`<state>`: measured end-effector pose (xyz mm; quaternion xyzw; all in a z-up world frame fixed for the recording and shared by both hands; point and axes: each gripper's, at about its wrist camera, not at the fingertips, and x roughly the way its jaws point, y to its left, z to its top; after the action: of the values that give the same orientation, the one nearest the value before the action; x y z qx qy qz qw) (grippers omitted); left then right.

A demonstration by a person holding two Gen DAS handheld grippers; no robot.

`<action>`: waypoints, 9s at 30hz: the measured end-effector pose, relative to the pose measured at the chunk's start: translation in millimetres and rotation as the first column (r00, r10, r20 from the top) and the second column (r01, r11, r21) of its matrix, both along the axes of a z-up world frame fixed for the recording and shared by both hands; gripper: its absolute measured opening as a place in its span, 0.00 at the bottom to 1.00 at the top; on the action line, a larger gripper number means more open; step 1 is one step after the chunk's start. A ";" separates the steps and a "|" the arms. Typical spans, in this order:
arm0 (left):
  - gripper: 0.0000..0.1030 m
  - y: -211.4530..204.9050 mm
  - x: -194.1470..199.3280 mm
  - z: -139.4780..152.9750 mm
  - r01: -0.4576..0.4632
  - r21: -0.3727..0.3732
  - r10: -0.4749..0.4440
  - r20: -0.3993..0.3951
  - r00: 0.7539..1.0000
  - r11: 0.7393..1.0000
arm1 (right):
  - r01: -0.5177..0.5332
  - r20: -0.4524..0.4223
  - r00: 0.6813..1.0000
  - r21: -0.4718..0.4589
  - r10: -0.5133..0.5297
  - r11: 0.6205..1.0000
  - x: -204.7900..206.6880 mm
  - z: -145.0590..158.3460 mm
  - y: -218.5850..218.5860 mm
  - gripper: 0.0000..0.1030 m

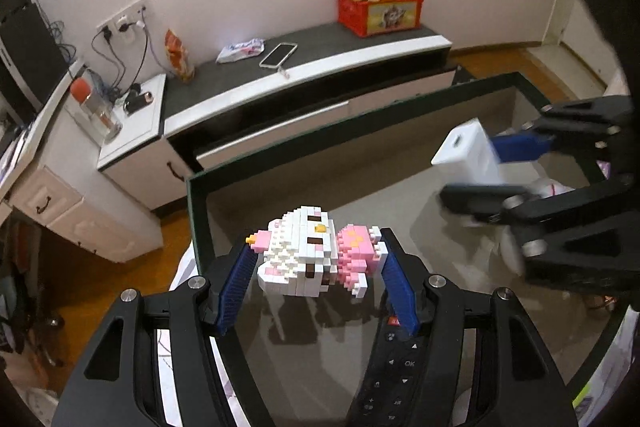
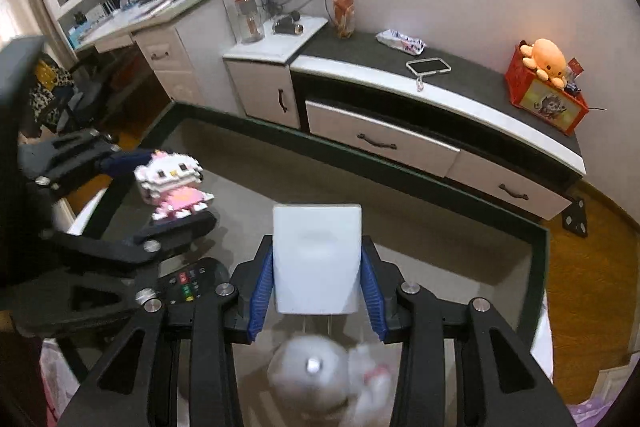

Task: Organize rigid objects
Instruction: 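Carry the charger and cat into the pink box and open both tools, then move both tools back over the remaining items on the bed, then grasp the glass perfume bottle with the left tool while the right tool grasps the blue lighter box, then lift the glass bottle with the left tool while the right tool lifts the blue box, then lower the bottle and blue box into the pink box and open both tools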

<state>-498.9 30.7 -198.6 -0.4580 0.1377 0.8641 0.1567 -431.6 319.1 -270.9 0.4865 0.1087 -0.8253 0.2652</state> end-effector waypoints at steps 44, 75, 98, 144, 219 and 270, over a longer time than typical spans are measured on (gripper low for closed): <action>1.00 -60.2 335.7 37.4 -0.143 0.239 0.174 -0.113 0.978 0.961 | 0.120 -0.146 0.976 -0.247 -0.159 0.962 309.5 36.5 116.8 0.78; 1.00 -46.2 335.7 -15.3 -0.152 0.204 0.147 0.044 0.988 0.967 | 0.021 -0.161 0.987 -0.027 -0.025 0.999 286.8 -38.4 75.1 0.36; 1.00 51.1 293.4 -34.6 -0.264 0.228 0.249 0.090 0.964 0.937 | 0.200 -0.112 0.970 -0.134 -0.215 0.971 303.8 -37.6 159.4 0.23; 0.50 -19.3 349.5 -34.2 -0.077 0.210 0.085 -0.028 0.996 0.975 | 0.208 -0.169 0.961 -0.078 -0.218 0.975 299.9 -40.6 119.2 0.33; 0.49 -42.6 369.4 -11.5 -0.002 0.193 0.011 -0.044 0.999 0.981 | 0.127 -0.126 0.979 -0.232 -0.160 0.964 296.6 -2.8 124.0 0.20; 0.53 25.4 34.7 11.8 -0.004 0.097 0.002 0.022 1.000 0.995 | 0.167 -0.189 0.972 0.124 -0.142 0.978 37.1 11.6 63.7 0.32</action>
<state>-464.2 56.1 -186.8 -0.4594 0.0930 0.8650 0.1790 -394.5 382.8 -259.3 0.4347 0.1512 -0.8742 0.1547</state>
